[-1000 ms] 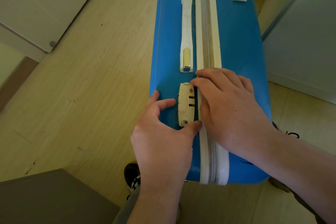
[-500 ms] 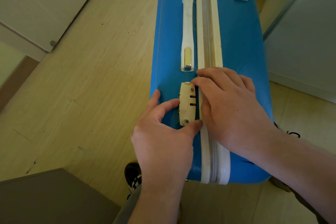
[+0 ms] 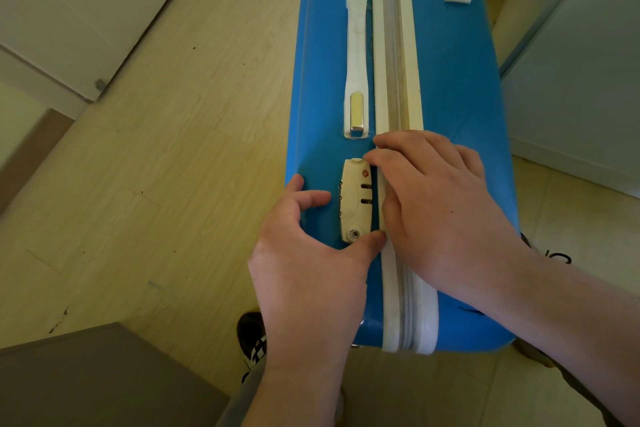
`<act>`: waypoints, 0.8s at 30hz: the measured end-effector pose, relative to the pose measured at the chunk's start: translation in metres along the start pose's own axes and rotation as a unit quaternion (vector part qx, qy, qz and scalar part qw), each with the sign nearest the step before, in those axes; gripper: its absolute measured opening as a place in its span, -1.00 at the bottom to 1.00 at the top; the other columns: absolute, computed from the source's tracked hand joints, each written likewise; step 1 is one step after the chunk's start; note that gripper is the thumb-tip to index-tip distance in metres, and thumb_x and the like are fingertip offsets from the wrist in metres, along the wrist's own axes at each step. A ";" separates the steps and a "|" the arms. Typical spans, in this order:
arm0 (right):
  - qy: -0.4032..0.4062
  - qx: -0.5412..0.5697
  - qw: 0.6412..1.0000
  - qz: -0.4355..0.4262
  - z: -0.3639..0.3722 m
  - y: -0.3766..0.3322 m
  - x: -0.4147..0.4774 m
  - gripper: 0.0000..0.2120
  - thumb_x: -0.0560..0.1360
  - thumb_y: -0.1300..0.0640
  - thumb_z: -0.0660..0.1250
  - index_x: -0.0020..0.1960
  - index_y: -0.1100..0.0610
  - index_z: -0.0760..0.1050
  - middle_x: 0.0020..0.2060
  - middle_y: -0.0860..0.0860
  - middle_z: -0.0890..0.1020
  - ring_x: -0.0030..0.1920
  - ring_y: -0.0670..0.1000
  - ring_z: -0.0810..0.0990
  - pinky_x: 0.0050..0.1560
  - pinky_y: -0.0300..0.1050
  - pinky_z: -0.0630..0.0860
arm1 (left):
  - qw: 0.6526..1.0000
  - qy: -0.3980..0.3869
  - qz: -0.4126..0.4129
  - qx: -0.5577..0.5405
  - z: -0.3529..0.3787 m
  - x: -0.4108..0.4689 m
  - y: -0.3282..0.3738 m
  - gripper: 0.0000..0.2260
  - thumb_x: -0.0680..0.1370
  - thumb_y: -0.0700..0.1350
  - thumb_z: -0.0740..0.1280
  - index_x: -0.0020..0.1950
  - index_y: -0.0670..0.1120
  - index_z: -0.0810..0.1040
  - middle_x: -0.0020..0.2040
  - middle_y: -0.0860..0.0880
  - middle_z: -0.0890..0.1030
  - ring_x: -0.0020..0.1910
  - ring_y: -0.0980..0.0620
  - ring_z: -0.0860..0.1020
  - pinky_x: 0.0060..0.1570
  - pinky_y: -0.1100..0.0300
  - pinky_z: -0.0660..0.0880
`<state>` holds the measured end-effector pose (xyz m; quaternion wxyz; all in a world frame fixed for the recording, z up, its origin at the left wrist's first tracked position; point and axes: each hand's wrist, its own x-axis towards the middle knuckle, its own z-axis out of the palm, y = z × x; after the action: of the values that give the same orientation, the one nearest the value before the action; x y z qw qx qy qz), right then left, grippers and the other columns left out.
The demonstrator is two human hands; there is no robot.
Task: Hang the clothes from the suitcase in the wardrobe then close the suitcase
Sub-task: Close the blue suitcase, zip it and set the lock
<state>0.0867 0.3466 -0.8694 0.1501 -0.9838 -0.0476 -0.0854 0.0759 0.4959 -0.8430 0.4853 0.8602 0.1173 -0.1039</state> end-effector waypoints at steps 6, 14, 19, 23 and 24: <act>0.002 -0.005 1.000 -0.002 0.001 0.001 0.000 -0.56 0.49 0.04 0.14 0.33 0.08 0.51 0.32 0.02 0.52 0.36 0.08 0.42 0.29 0.01 0.24 | 1.000 -0.003 -0.001 0.018 -0.001 -0.001 -0.001 -0.49 0.22 0.08 0.68 0.08 0.17 0.56 0.44 0.37 0.37 0.25 0.44 0.34 -0.21 0.67 0.32; 0.000 0.001 1.000 0.002 0.000 -0.001 0.001 -0.55 0.51 0.03 0.09 0.33 0.08 0.51 0.32 0.01 0.53 0.36 0.08 0.42 0.29 0.03 0.25 | 1.000 -0.012 -0.002 0.003 0.001 0.000 -0.004 -0.56 0.23 0.03 0.68 0.05 0.16 0.65 0.42 0.39 0.38 0.22 0.46 0.37 -0.15 0.66 0.35; -0.005 0.004 1.000 0.004 -0.001 -0.002 0.001 -0.53 0.50 0.00 0.08 0.33 0.07 0.51 0.32 0.01 0.53 0.36 0.08 0.43 0.29 0.04 0.27 | 1.000 -0.004 0.004 -0.014 0.001 -0.001 -0.007 -0.54 0.25 0.00 0.69 0.10 0.17 0.68 0.43 0.38 0.39 0.32 0.43 0.36 0.11 0.46 0.39; -0.007 0.002 1.000 0.002 -0.002 -0.001 0.001 -0.54 0.50 0.01 0.08 0.33 0.07 0.50 0.32 0.01 0.52 0.36 0.07 0.42 0.29 0.03 0.26 | 1.000 -0.005 0.011 -0.006 0.001 -0.001 -0.006 -0.51 0.26 0.00 0.68 0.15 0.18 0.67 0.44 0.37 0.38 0.32 0.46 0.32 0.09 0.52 0.34; -0.006 0.001 1.000 0.001 -0.002 -0.001 0.001 -0.54 0.50 0.01 0.08 0.33 0.07 0.50 0.32 0.01 0.52 0.36 0.07 0.41 0.29 0.02 0.26 | 1.000 -0.003 0.011 -0.004 0.001 -0.001 -0.005 -0.51 0.25 0.00 0.68 0.15 0.18 0.66 0.44 0.37 0.38 0.32 0.44 0.34 0.11 0.49 0.36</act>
<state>0.0869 0.3470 -0.8676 0.1513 -0.9842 -0.0474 -0.0788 0.0731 0.4978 -0.8468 0.4900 0.8592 0.1074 -0.1005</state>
